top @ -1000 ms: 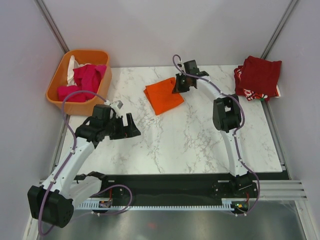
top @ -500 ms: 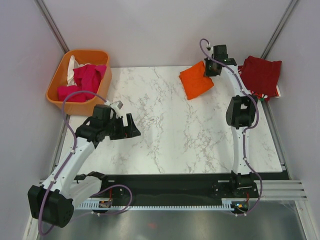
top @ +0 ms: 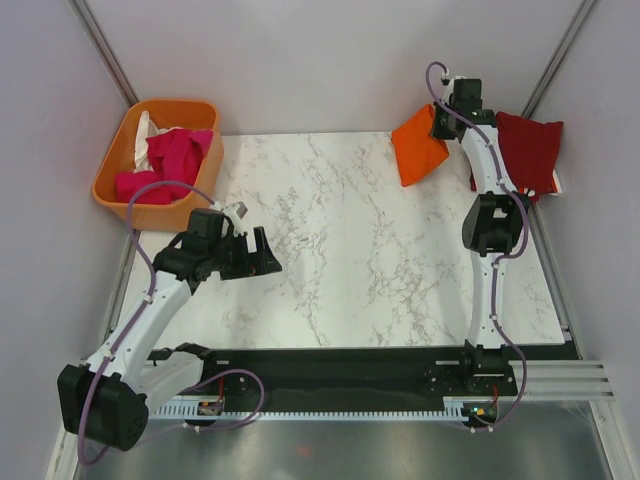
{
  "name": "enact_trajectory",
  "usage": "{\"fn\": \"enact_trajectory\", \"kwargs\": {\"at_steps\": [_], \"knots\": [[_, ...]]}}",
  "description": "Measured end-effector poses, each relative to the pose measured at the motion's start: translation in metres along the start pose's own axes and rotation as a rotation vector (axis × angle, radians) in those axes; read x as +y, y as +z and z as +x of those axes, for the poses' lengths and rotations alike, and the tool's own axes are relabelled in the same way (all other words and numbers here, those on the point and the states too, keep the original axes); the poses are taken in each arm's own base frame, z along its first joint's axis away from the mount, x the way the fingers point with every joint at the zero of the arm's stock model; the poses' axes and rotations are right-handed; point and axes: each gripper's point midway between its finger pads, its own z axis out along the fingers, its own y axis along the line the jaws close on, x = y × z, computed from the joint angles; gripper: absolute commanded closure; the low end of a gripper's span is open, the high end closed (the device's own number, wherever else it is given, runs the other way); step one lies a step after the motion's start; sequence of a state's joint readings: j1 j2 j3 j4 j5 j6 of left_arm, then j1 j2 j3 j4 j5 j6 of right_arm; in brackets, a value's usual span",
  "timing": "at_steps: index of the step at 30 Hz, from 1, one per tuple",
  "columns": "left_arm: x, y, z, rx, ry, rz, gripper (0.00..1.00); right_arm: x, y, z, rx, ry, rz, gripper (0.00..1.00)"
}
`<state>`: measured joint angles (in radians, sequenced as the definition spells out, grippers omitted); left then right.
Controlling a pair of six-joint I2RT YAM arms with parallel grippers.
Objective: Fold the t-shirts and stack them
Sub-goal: Neatly place the folded tshirt to the corner
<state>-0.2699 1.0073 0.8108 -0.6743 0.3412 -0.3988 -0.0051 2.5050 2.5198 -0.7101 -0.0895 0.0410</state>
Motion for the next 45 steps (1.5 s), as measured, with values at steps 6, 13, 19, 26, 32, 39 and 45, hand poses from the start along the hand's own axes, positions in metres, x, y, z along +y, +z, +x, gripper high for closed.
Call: {"fn": "enact_trajectory", "kwargs": {"at_steps": [6,13,19,26,32,39,45], "knots": [[0.000,0.000,0.000,0.000,0.000,0.000,0.04,-0.016,-0.020,-0.032,-0.086,0.059,0.001,1.00],[0.001,0.001,0.002,0.003,-0.001,-0.001,0.05,-0.096,-0.108,-0.102,-0.296,0.251,0.009,1.00],[0.002,0.002,0.003,0.007,-0.003,-0.003,0.05,-0.187,-0.192,-0.149,-0.532,0.422,-0.025,1.00],[0.002,0.002,0.004,0.008,-0.003,-0.003,0.05,-0.190,-0.182,-0.119,-0.475,0.545,-0.149,1.00],[0.002,0.002,0.004,0.008,-0.003,-0.003,0.06,-0.159,-0.145,-0.104,-0.394,0.673,-0.362,1.00],[0.002,0.002,0.004,0.007,-0.003,-0.004,0.06,-0.126,-0.160,-0.147,-0.477,0.733,-0.618,1.00],[0.002,0.002,0.003,0.006,-0.002,-0.003,0.06,-0.117,-0.194,-0.167,-0.559,0.671,-0.736,1.00]]}}
